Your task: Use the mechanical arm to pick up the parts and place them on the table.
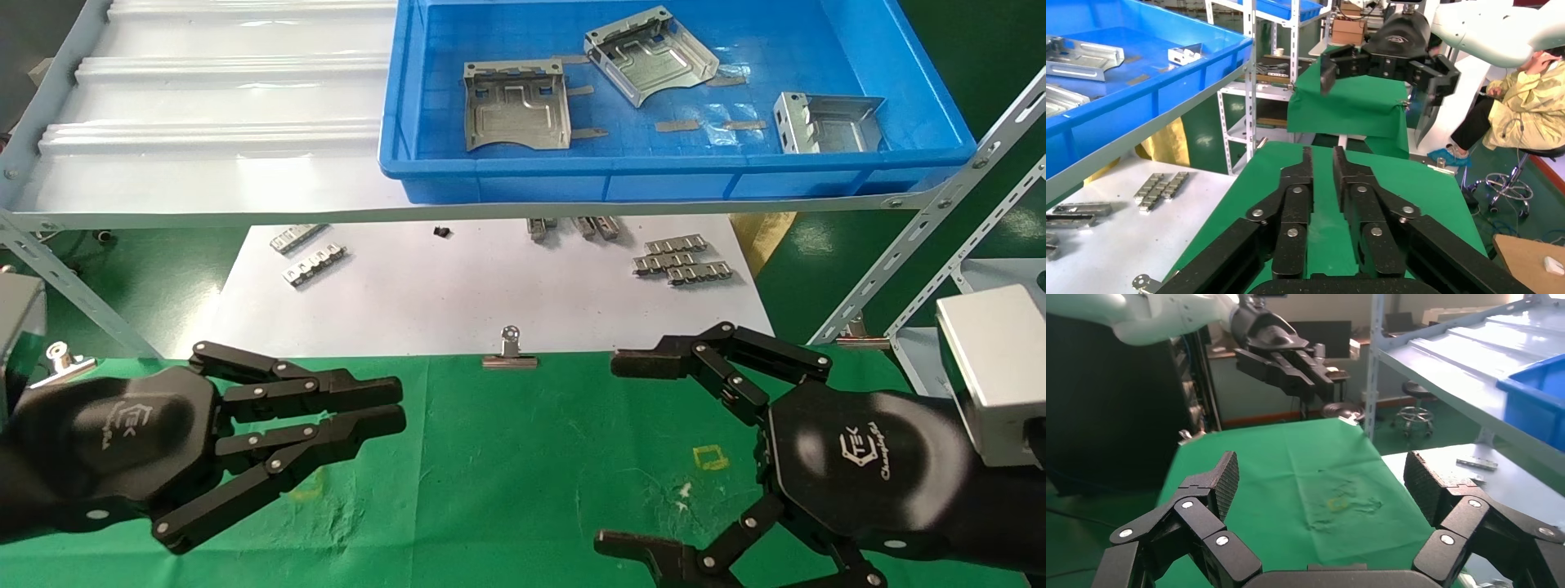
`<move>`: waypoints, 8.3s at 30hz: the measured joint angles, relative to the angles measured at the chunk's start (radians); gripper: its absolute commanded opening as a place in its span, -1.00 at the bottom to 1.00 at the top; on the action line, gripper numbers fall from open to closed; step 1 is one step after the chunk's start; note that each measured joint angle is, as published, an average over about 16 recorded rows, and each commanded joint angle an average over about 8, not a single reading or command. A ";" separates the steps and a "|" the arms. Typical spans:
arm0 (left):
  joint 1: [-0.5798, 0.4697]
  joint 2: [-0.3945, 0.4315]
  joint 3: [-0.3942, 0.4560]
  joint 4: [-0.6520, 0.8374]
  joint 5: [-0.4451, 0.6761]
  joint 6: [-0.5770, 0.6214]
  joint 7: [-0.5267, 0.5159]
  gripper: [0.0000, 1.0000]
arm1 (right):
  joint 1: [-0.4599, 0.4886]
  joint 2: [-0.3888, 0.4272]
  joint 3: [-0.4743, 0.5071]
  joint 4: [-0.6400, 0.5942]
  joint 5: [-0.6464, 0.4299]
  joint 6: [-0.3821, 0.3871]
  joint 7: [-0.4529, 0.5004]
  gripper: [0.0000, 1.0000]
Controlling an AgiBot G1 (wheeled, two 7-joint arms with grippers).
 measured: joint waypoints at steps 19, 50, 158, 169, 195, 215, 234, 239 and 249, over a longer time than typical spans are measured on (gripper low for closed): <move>0.000 0.000 0.000 0.000 0.000 0.000 0.000 -1.00 | 0.602 -0.414 -0.228 -0.608 -0.577 0.448 0.076 0.39; 0.000 0.000 0.000 0.000 0.000 0.000 0.000 1.00 | 0.810 -0.714 -0.285 -1.188 -0.688 0.730 -0.075 -1.00; 0.000 0.000 0.001 0.000 -0.001 0.000 0.001 1.00 | 0.622 -0.360 -0.967 -1.052 -0.419 -0.101 -0.833 -1.00; 0.000 0.000 0.001 0.000 -0.001 0.000 0.001 1.00 | 0.604 -0.395 -0.971 -1.150 -0.423 -0.084 -0.876 -0.38; 0.000 0.000 0.001 0.000 -0.001 0.000 0.001 1.00 | 0.630 -0.404 -0.938 -1.221 -0.374 -0.119 -0.881 1.00; 0.000 -0.001 0.001 0.000 -0.001 -0.001 0.001 1.00 | 0.621 -0.356 -0.853 -1.196 -0.241 -0.173 -0.793 1.00; 0.000 -0.001 0.001 0.000 -0.001 -0.001 0.001 1.00 | 0.465 -0.274 -0.668 -0.930 -0.182 -0.149 -0.626 1.00; 0.000 -0.001 0.001 0.001 -0.001 -0.001 0.001 1.00 | 0.406 -0.242 -0.595 -0.828 -0.155 -0.140 -0.560 1.00; 0.000 -0.001 0.001 0.001 -0.001 -0.001 0.001 1.00 | 0.287 -0.177 -0.450 -0.624 -0.102 -0.122 -0.429 1.00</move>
